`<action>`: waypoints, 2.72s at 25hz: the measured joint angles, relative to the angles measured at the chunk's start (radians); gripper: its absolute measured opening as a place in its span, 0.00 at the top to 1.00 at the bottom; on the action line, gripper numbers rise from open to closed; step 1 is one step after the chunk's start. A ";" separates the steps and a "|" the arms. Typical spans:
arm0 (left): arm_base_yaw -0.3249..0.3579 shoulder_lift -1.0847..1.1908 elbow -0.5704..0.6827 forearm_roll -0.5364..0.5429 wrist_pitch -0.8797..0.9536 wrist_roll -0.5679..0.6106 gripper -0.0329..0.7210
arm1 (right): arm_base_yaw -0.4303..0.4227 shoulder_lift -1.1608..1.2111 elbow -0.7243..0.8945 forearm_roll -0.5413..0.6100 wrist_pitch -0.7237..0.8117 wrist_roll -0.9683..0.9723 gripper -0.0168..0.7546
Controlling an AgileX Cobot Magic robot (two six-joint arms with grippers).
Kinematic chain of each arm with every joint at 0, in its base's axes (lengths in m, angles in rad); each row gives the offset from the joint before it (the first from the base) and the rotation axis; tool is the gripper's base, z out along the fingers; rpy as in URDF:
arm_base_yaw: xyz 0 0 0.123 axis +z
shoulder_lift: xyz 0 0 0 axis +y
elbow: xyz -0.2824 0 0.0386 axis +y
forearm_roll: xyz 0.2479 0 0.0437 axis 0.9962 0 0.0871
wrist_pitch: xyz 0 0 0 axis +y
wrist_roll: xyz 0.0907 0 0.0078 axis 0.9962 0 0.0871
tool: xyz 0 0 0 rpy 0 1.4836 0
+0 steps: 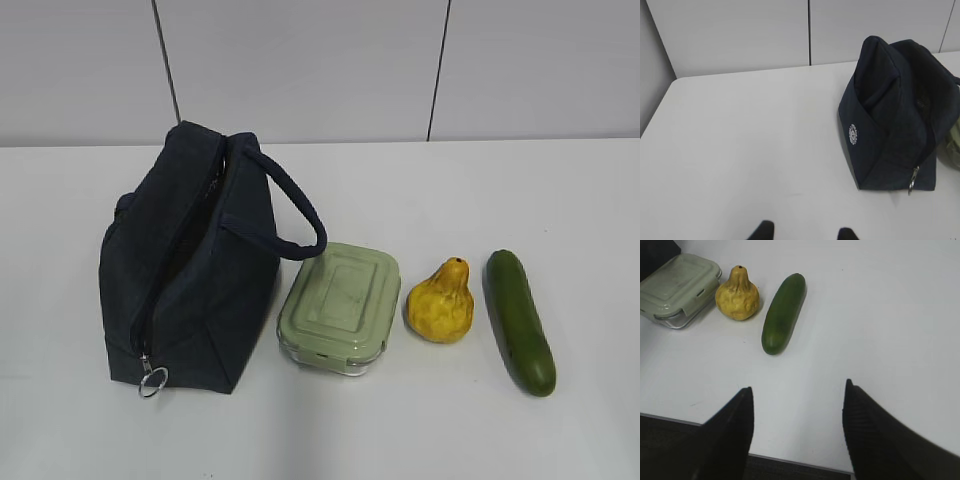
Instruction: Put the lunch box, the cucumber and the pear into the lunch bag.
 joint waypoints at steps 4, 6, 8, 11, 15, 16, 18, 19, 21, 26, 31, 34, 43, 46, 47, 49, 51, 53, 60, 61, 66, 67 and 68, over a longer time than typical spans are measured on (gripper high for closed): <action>0.000 0.000 0.000 0.000 0.000 0.000 0.64 | 0.000 0.000 0.000 0.000 0.000 0.000 0.40; 0.000 0.000 0.000 0.000 0.000 0.000 0.64 | 0.000 0.000 0.000 0.000 0.000 0.000 0.40; 0.000 0.000 0.000 0.000 0.000 0.000 0.64 | 0.000 0.000 0.000 0.000 0.000 0.000 0.40; 0.000 0.000 0.000 0.000 0.000 0.000 0.64 | 0.000 0.000 0.000 0.000 0.000 0.000 0.40; 0.000 0.000 0.000 0.000 0.000 0.000 0.64 | 0.000 0.000 0.000 0.000 0.000 0.000 0.40; 0.000 0.000 0.000 0.000 0.000 0.000 0.64 | 0.000 0.000 0.000 0.000 0.000 0.000 0.40; 0.000 0.000 0.000 0.000 0.000 0.000 0.64 | 0.000 0.000 0.000 0.000 0.000 0.000 0.40; 0.000 0.000 0.000 0.000 0.000 0.000 0.64 | 0.000 0.000 0.000 0.000 0.000 0.000 0.40; 0.000 0.000 0.000 0.000 0.000 0.000 0.64 | 0.000 0.000 0.000 0.000 0.000 0.000 0.40; 0.000 0.000 0.000 0.000 0.000 0.000 0.64 | 0.000 0.000 0.000 0.000 0.000 0.000 0.40; 0.000 0.000 0.000 0.000 0.000 0.000 0.64 | 0.000 0.000 0.000 0.000 0.000 0.000 0.40; 0.000 0.010 -0.012 -0.010 -0.006 0.000 0.64 | 0.000 0.000 -0.002 0.000 -0.002 0.000 0.40; 0.000 0.408 -0.169 -0.218 -0.156 0.020 0.63 | 0.000 0.281 -0.068 0.096 -0.244 0.000 0.40; 0.000 0.543 -0.225 -0.284 -0.169 0.056 0.63 | 0.000 0.413 -0.083 0.102 -0.301 0.007 0.40; 0.000 0.591 -0.245 -0.305 -0.173 0.071 0.63 | 0.000 0.457 -0.094 0.104 -0.316 0.009 0.40; 0.000 0.683 -0.281 -0.326 -0.184 0.100 0.63 | 0.000 0.534 -0.112 0.104 -0.338 0.019 0.40; 0.000 0.764 -0.317 -0.330 -0.200 0.123 0.63 | 0.000 0.612 -0.142 0.106 -0.351 0.021 0.40; 0.000 0.838 -0.344 -0.331 -0.226 0.136 0.63 | 0.000 0.701 -0.181 0.108 -0.353 0.021 0.40; 0.000 1.018 -0.389 -0.340 -0.384 0.143 0.63 | 0.000 0.963 -0.342 0.122 -0.314 0.000 0.40; 0.000 1.028 -0.390 -0.344 -0.408 0.143 0.63 | 0.000 1.003 -0.365 0.122 -0.307 0.000 0.40; 0.000 1.043 -0.392 -0.423 -0.525 0.143 0.63 | 0.000 1.119 -0.409 0.125 -0.299 -0.005 0.40; 0.000 1.044 -0.392 -0.440 -0.533 0.143 0.63 | 0.000 1.134 -0.410 0.125 -0.308 -0.005 0.40; 0.000 1.045 -0.392 -0.464 -0.535 0.143 0.63 | 0.000 1.144 -0.410 0.125 -0.321 -0.005 0.40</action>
